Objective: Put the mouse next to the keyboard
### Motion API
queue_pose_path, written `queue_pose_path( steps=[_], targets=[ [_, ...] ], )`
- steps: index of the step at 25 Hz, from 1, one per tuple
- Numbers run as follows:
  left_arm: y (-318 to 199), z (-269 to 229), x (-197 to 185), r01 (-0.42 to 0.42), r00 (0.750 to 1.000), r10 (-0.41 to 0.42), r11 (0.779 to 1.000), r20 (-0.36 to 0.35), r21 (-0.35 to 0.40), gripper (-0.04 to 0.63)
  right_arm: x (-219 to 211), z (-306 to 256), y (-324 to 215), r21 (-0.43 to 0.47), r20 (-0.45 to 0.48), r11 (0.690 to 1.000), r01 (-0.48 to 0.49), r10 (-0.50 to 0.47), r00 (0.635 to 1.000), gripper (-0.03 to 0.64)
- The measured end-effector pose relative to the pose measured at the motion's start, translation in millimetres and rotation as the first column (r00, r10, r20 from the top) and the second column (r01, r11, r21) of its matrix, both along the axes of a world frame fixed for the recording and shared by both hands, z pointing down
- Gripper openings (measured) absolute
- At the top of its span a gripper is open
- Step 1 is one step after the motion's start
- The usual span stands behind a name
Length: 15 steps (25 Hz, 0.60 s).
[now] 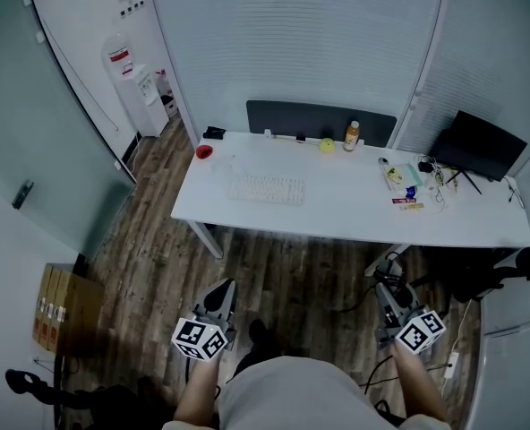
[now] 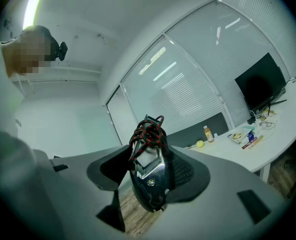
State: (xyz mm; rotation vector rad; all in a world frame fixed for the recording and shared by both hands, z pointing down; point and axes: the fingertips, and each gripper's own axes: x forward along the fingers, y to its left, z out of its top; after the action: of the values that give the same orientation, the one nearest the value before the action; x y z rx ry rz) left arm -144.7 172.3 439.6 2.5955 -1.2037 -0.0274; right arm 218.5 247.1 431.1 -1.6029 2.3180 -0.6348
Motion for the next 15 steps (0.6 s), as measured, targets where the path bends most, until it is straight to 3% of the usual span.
queue_pose_path(
  steps=[15],
  targets=[
    [-79, 9, -1, -0.035, 0.999, 0.035, 0.999, 0.000, -0.018, 0.017, -13, 12, -67, -0.036, 0.000, 0.999, -0.004, 0.004, 1.000, 0.236]
  ],
)
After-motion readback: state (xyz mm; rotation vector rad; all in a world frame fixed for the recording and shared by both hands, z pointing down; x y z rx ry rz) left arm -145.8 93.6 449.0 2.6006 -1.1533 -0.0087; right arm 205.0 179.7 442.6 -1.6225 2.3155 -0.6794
